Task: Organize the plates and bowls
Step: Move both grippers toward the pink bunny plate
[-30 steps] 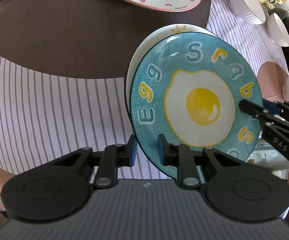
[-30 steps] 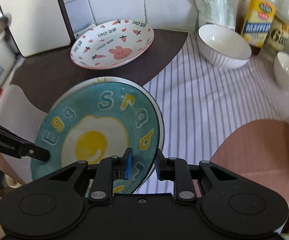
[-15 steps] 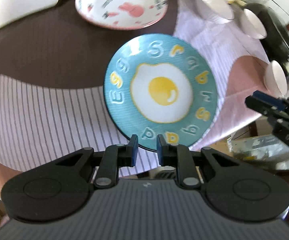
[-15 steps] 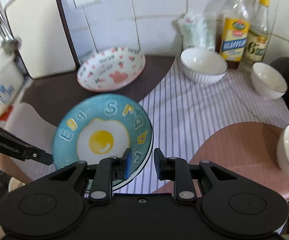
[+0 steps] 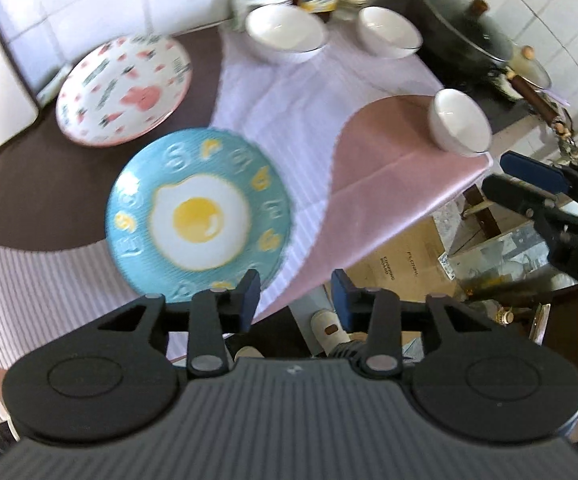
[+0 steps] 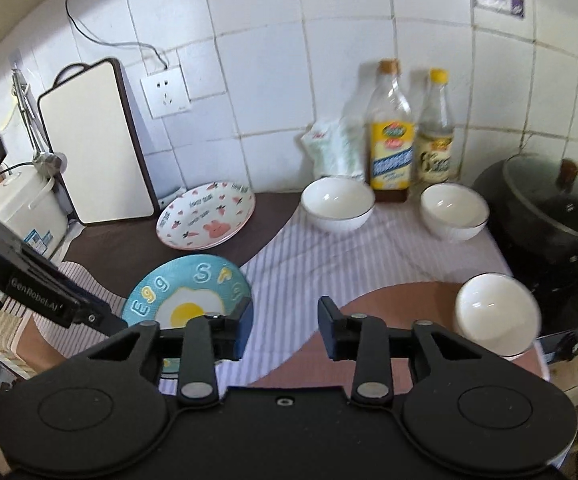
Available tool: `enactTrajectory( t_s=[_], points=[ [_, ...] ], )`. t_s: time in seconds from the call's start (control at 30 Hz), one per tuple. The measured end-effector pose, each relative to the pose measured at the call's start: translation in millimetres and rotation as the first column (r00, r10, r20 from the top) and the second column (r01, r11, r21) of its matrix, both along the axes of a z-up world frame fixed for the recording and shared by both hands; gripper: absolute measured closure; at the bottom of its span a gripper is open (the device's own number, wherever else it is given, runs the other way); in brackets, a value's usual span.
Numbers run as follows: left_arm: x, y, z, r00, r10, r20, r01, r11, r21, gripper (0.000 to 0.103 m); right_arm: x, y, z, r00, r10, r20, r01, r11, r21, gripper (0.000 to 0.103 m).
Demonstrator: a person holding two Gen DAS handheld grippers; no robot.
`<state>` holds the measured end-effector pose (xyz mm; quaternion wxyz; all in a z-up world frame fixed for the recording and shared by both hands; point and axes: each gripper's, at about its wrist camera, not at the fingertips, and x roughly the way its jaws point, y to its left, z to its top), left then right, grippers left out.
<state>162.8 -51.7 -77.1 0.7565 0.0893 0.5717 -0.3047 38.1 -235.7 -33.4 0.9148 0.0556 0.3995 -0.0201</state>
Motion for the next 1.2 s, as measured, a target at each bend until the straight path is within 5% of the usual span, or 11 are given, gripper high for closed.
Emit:
enactTrajectory(
  t_s=[0.23,0.53,0.73,0.93,1.2],
  points=[
    [-25.3,-68.5,20.0,0.999,-0.029,0.038,0.029,1.0,-0.008,0.055,-31.6,-48.4,17.0,0.999,0.029,0.018,-0.028,0.998,-0.053,0.044],
    [-25.4,-114.8,27.7,0.996,0.061,0.063,-0.057,0.996,-0.074,0.054,-38.7,-106.6,29.4,0.995,0.089,0.045,-0.088,0.996,-0.033,0.043],
    [4.1,-86.3,24.6,0.966,0.243,0.09,-0.231,0.965,-0.126,0.052,1.4,-101.5,23.3,0.973,0.212,0.085,-0.215,0.976,0.02,0.042],
    [47.5,-26.9,10.9,0.897,0.42,0.139,-0.402,0.905,-0.142,0.049,79.3,-69.6,-4.3,0.937,0.331,0.108,-0.343,0.931,0.123,0.041],
    [123.5,61.7,-26.9,0.833,0.513,0.204,-0.498,0.858,-0.126,0.044,184.1,-30.0,-71.6,0.95,0.304,0.071,-0.311,0.906,0.285,0.041]
  ],
)
